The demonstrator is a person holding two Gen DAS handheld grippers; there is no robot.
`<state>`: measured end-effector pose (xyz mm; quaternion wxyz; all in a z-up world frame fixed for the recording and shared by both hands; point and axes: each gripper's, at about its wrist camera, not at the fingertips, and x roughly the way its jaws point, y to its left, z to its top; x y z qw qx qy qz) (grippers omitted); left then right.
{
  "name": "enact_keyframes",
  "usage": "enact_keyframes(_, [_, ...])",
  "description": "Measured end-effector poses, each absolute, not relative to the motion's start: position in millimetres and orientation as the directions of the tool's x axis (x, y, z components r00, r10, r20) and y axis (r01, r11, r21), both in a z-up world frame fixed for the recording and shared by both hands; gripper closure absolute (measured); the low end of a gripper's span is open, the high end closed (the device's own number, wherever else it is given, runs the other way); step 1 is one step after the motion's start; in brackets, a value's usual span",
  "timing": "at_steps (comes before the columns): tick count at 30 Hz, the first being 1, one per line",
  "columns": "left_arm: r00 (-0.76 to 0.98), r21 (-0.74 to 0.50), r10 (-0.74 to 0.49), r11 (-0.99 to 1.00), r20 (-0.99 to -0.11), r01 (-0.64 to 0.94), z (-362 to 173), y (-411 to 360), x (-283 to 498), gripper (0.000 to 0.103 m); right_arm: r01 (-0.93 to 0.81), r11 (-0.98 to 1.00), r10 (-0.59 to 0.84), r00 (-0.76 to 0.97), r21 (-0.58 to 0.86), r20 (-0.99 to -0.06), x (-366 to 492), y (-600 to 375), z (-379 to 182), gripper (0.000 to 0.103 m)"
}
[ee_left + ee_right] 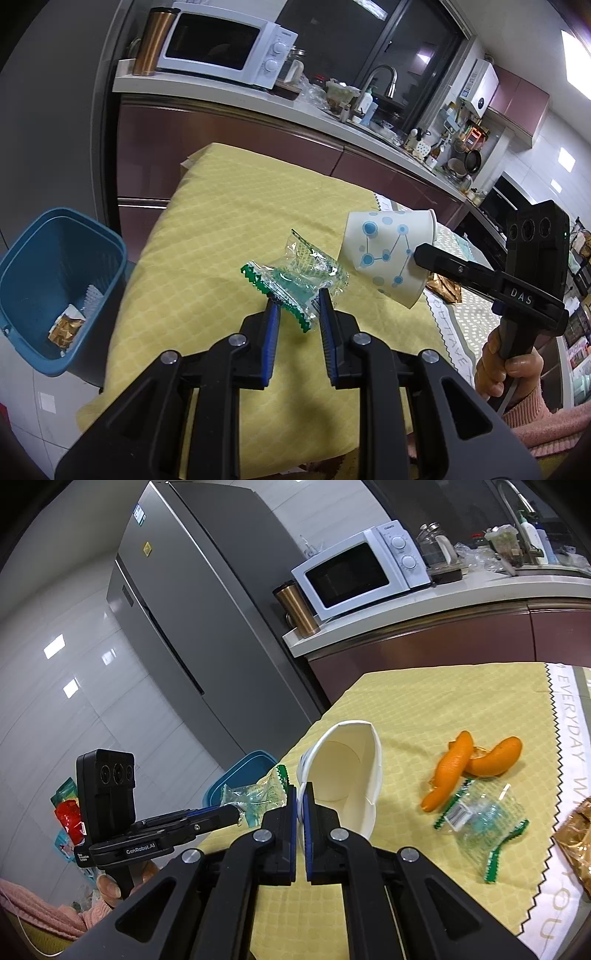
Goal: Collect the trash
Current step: 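Carry the cup in right tool while left tool carries plastic wrapper over bin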
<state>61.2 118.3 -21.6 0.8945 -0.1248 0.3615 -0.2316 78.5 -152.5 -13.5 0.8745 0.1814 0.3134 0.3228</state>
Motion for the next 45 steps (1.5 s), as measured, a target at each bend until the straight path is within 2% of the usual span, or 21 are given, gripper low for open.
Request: enact_keyframes(45, [0.735,-0.352,-0.346,0.923,-0.583,0.156,-7,193,47,0.082,-0.580,0.647,0.762,0.475,0.495,-0.440,104,-80,-10,0.101])
